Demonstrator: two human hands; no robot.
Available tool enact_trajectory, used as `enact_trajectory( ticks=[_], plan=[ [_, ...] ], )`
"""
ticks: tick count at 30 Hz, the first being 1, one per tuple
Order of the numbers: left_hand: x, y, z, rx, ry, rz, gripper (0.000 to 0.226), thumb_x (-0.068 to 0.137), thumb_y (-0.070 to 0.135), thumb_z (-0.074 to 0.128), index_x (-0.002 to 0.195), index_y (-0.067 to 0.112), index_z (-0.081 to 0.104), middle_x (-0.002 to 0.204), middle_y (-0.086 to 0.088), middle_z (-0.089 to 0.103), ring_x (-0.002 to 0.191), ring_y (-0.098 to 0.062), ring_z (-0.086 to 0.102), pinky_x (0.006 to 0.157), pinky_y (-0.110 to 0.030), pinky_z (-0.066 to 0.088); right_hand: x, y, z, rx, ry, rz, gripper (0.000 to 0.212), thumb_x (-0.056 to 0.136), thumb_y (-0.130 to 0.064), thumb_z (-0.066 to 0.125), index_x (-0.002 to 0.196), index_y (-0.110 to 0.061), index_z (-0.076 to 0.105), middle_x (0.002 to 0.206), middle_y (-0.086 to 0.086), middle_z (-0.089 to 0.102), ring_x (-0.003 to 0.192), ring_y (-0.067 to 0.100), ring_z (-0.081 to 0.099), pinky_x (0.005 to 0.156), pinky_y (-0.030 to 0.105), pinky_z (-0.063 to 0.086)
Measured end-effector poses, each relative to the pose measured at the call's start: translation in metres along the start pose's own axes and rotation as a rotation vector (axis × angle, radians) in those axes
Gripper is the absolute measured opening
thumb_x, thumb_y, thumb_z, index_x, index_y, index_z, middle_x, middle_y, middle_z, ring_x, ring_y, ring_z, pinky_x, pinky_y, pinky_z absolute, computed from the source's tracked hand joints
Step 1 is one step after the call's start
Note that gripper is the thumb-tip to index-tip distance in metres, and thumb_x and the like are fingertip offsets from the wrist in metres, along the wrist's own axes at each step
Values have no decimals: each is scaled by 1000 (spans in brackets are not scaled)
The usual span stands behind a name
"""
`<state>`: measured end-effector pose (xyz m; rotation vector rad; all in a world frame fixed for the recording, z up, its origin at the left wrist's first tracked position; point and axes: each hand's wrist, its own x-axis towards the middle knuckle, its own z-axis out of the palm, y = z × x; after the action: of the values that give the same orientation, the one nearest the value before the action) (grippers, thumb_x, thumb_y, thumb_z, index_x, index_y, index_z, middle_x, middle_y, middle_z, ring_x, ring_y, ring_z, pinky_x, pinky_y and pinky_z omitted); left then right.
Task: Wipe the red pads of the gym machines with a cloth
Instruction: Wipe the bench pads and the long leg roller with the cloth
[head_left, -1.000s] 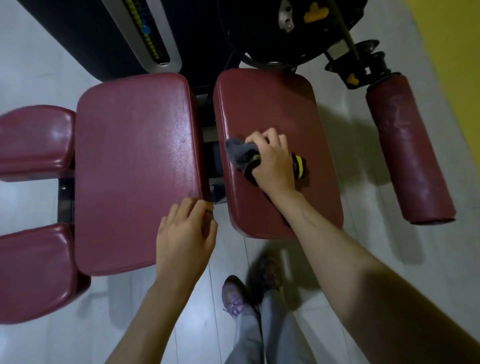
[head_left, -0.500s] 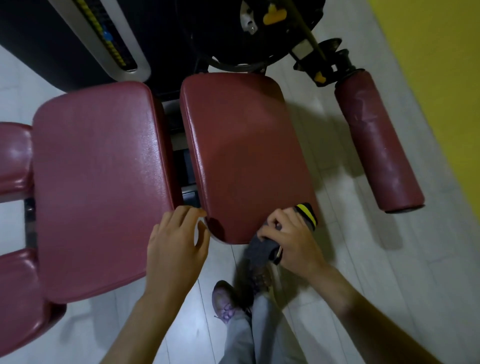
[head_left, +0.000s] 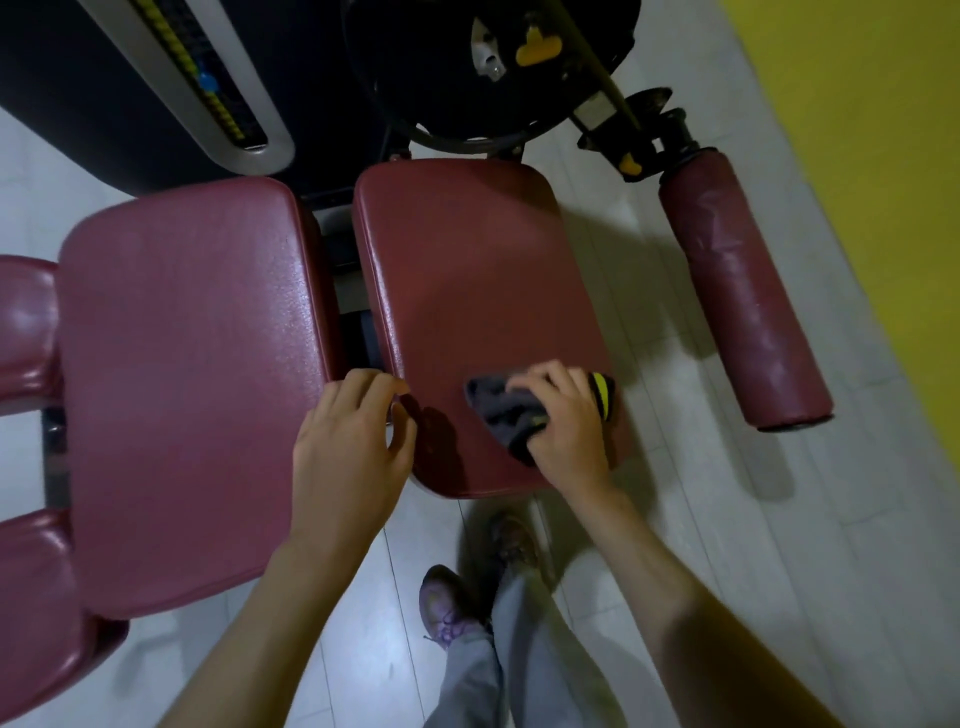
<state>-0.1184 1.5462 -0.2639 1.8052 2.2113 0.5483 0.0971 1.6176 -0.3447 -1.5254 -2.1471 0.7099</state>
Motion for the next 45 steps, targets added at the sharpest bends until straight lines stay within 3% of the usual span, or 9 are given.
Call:
enact_trajectory(
  ticks=[3, 5, 11, 22, 28, 32, 39, 42, 45],
  plan=[
    [12, 1, 0, -39, -6, -34, 17, 94, 14, 64, 112, 15, 65, 112, 0, 61, 92, -19, 58, 68, -38, 53, -54, 13, -13, -51, -50, 40, 64, 58, 19, 66, 110, -18, 71, 116, -6, 54, 107, 25, 50, 82, 40, 48],
    [21, 0, 3, -51, -11, -62, 19, 94, 16, 62, 113, 14, 65, 113, 0, 60, 92, -19, 59, 66, -34, 51, -71, 11, -19, -163, -66, 87, 73, 57, 17, 66, 116, -26, 71, 124, -9, 56, 115, 26, 49, 87, 39, 40],
    [57, -2, 13, -61, -40, -120, 23, 94, 18, 60, 117, 14, 61, 113, 0, 57, 88, -16, 58, 60, -33, 52, -51, 0, 0, -173, -41, 215, 83, 47, 24, 65, 113, -26, 69, 129, 0, 53, 118, 29, 45, 81, 49, 53],
    [128, 3, 35, -3, 14, -216, 23, 86, 9, 70, 107, 14, 65, 106, 2, 58, 87, -19, 50, 67, -28, 43, 184, -24, 27, -109, 38, 14, 59, 68, 17, 58, 105, -28, 66, 113, 3, 48, 94, 26, 43, 66, 44, 44],
    [138, 2, 46, 92, 10, -270, 16, 85, 15, 67, 101, 18, 66, 106, 4, 57, 85, -20, 45, 62, -36, 48, 324, -37, 39, -151, 35, -4, 51, 78, 7, 60, 116, -28, 64, 124, 11, 53, 106, 41, 54, 76, 53, 52],
    [145, 2, 52, 104, 17, -306, 12, 87, 25, 58, 96, 19, 63, 102, 6, 54, 83, -19, 42, 65, -37, 44, 298, -29, 34, -187, 24, -83, 50, 80, 3, 48, 116, -27, 63, 123, 9, 54, 100, 36, 53, 71, 45, 47],
    [153, 9, 60, 179, -4, -367, 21, 86, 36, 55, 95, 19, 61, 97, -1, 53, 83, -27, 45, 69, -42, 38, 164, 18, 19, -80, -28, -170, 44, 76, -9, 44, 111, -29, 60, 117, 2, 52, 108, 25, 51, 86, 44, 49],
    [155, 13, 62, 221, 1, -389, 23, 85, 40, 60, 95, 19, 60, 94, -1, 53, 84, -27, 45, 74, -45, 35, 185, 26, 22, -74, -30, -218, 43, 73, -14, 51, 111, -31, 63, 118, 1, 53, 107, 25, 52, 84, 47, 47],
    [158, 16, 63, 201, 6, -419, 27, 86, 46, 59, 92, 20, 58, 92, 2, 51, 83, -24, 45, 76, -44, 36, 256, 27, 33, -85, 9, -131, 52, 68, 1, 56, 111, -25, 70, 115, 9, 58, 102, 32, 54, 82, 43, 40]
  ],
)
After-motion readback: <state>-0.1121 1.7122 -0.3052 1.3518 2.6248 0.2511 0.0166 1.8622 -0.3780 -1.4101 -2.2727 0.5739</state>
